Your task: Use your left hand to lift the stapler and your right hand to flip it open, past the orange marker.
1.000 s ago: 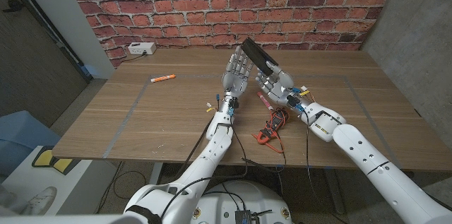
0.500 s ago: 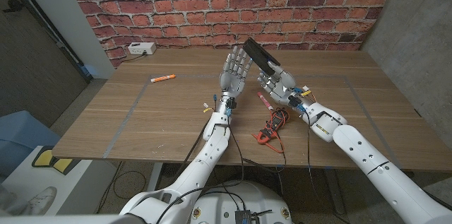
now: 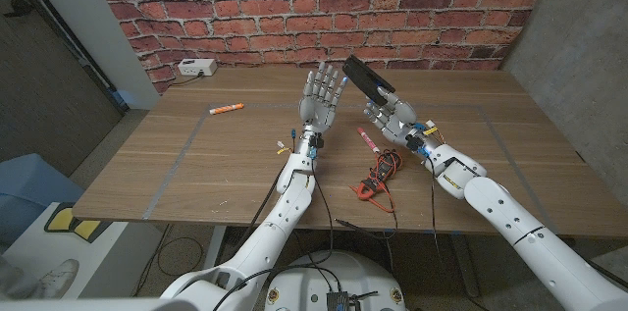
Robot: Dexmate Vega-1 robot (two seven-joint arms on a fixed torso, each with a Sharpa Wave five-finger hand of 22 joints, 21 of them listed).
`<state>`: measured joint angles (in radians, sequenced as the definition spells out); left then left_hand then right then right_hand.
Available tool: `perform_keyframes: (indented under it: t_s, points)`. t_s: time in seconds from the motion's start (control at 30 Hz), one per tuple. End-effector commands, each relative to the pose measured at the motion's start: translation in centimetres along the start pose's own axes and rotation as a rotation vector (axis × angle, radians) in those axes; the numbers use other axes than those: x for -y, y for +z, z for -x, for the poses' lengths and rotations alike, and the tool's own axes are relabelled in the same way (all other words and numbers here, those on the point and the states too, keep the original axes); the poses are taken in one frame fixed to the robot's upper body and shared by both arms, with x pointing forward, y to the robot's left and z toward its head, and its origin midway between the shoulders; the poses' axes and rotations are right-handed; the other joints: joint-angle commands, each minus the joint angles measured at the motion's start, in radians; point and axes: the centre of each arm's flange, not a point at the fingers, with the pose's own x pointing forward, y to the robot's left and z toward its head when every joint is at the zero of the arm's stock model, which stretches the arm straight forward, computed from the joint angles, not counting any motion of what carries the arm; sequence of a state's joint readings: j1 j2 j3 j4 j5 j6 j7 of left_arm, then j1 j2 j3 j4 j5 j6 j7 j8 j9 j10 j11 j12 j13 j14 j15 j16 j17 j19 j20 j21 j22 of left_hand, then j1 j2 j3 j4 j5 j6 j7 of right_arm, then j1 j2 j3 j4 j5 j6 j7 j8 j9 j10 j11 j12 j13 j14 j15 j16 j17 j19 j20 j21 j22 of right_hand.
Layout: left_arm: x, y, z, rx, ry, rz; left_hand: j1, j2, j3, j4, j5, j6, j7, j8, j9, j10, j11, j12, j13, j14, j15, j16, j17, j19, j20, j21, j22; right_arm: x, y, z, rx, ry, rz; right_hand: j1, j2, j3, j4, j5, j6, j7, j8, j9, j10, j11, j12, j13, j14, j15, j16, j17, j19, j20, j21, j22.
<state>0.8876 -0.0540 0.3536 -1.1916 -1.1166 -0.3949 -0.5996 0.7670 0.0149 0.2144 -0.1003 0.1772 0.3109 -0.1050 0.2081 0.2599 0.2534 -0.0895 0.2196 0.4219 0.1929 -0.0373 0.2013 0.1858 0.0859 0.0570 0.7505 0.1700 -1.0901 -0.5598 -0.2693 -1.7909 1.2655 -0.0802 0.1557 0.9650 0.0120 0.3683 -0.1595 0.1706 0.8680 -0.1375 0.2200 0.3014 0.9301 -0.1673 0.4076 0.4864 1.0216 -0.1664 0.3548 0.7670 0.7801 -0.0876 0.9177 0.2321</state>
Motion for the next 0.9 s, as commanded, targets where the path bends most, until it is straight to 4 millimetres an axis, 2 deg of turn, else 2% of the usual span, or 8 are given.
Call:
perform_keyframes:
  t_s: [0.03,0.47,0.67,0.9]
  points:
    - [0.5,1.3,-0.3,-0.025,0.006,-0.036,-0.005,0.003,0.002,-0.001,0.0,0.014,0.001,0.011,0.0,0.009,0.002,0.003,0.001,0.006,-0.015,0.004,0.003,0.0,0.001,-0.006,0.004,0.8,1.5,0.9,0.047,-0.01,0.122,0.149,0.14,0.005,0.006,0.007,-0.004,-0.003,-0.001,0.002,0.011,-0.021,0.007,0.036,0.007,-0.068,-0.003,0.006,-0.011,-0.127,0.009,0.0]
    - [0.9,2.9,0.0,-0.041,0.009,-0.078,-0.023,0.006,-0.002,0.006,-0.001,0.022,0.002,0.013,-0.002,0.007,0.008,0.003,-0.003,0.004,-0.01,0.004,0.005,-0.004,0.009,-0.015,0.004,1.6,2.6,2.0,0.07,-0.044,0.254,0.147,0.144,0.005,0.009,0.006,-0.016,-0.009,-0.003,0.004,-0.003,-0.025,0.006,0.05,0.005,-0.069,-0.006,0.012,-0.023,-0.127,0.021,-0.002]
    - [1.0,3.3,0.5,-0.052,0.014,-0.091,-0.031,0.007,-0.004,0.009,-0.002,0.02,0.002,0.011,-0.003,0.007,0.01,0.003,-0.005,0.004,-0.007,0.004,0.006,-0.003,0.008,-0.019,0.004,2.0,2.9,2.3,0.067,-0.057,0.321,0.149,0.144,0.006,0.007,0.004,-0.013,-0.005,-0.001,0.005,-0.004,-0.011,0.009,0.059,0.008,-0.069,-0.005,0.017,-0.024,-0.128,0.032,-0.002]
    - [1.1,4.3,1.1,-0.061,0.023,-0.129,-0.037,0.006,-0.006,0.009,-0.002,0.015,0.002,0.008,-0.003,0.007,0.01,0.004,-0.008,0.005,-0.008,0.004,0.005,-0.009,0.008,-0.026,0.004,1.7,3.6,2.5,0.057,-0.078,0.418,0.151,0.144,0.007,0.007,0.004,-0.015,-0.004,-0.001,0.005,-0.007,-0.012,0.009,0.066,0.004,-0.068,-0.008,0.018,-0.028,-0.128,0.038,-0.003]
